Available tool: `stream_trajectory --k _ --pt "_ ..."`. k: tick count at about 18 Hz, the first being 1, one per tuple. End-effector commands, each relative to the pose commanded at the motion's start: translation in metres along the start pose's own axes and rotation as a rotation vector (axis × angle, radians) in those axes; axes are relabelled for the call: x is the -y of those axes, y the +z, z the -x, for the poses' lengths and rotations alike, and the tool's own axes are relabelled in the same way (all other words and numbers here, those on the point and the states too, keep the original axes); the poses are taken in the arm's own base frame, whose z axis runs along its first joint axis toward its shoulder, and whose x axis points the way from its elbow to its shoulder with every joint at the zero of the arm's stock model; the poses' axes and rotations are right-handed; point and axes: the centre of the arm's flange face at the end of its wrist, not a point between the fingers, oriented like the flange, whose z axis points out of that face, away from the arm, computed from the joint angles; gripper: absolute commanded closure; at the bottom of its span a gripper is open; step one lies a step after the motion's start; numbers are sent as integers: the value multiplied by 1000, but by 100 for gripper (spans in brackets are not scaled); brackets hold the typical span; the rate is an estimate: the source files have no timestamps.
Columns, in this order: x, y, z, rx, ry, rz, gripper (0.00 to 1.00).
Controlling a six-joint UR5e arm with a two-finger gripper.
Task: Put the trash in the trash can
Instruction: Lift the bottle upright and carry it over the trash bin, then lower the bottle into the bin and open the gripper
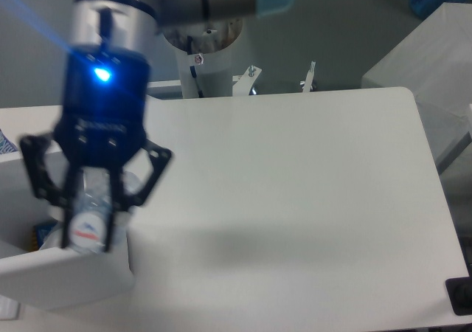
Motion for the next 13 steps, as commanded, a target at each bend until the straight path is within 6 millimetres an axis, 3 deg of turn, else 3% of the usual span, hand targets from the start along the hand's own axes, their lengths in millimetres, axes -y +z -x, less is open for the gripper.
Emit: stream_trajectory --k 7,13 --pt "-59 59 -48 -76 27 126 74" --pt "-98 77 -76 -110 39 202 73"
